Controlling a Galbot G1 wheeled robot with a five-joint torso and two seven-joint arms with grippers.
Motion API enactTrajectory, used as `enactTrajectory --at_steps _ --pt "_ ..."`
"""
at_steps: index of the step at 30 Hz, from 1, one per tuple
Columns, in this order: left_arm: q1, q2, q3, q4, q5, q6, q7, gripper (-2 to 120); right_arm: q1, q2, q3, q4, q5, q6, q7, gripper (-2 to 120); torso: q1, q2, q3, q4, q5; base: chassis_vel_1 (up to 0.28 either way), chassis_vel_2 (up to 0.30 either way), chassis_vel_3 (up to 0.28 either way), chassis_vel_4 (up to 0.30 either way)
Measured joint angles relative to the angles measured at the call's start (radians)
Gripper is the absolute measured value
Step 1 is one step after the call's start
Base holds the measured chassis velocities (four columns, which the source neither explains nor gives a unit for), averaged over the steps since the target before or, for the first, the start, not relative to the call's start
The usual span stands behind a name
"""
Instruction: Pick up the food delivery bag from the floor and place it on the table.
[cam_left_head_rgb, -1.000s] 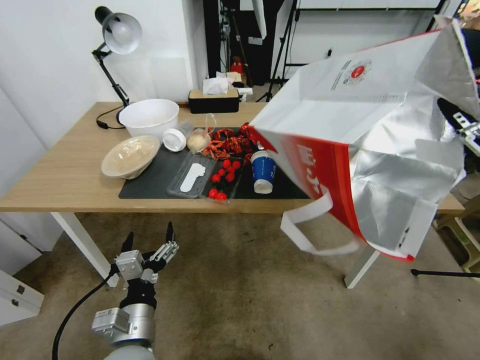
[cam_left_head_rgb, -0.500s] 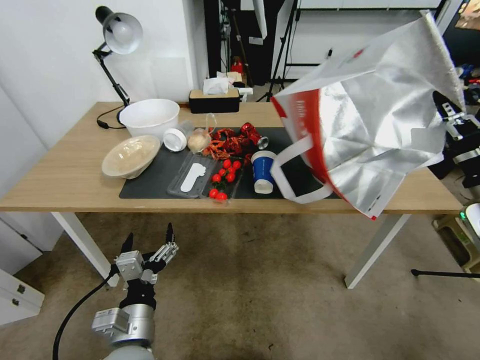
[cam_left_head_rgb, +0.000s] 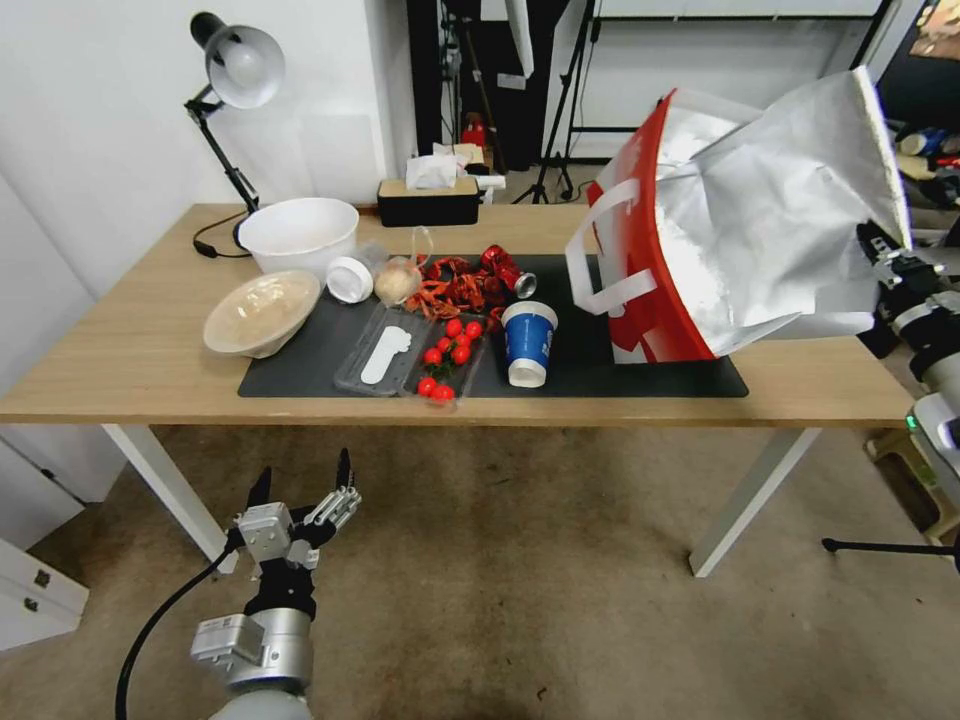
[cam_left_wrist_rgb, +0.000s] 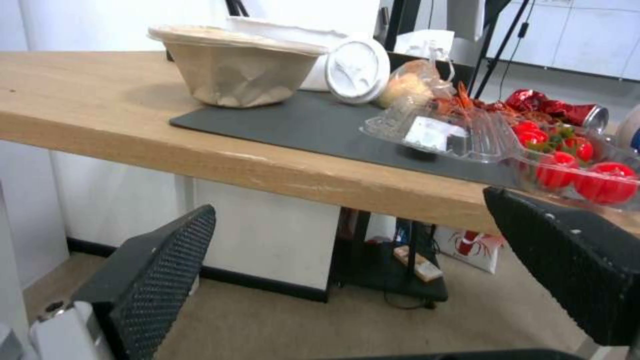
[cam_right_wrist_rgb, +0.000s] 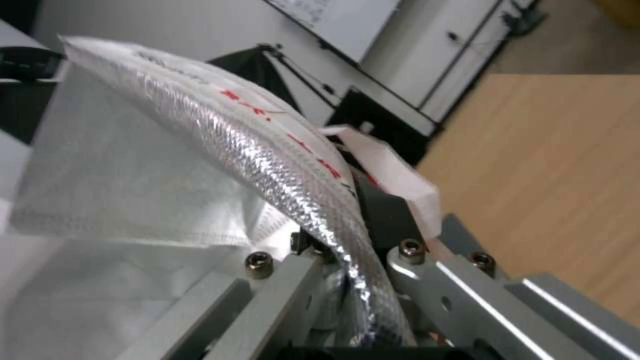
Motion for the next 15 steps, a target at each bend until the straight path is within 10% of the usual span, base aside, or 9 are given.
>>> enactTrajectory --at_steps 15 --pt "-0.003 -0.003 0.006 0.012 0.008 0.001 0.0 100 0.069 -0.034 -0.016 -0.003 0.006 -0.102 0.198 0 0.0 0.0 0.0 0.0001 0.0001 0.0 0.0 0.0 0.0"
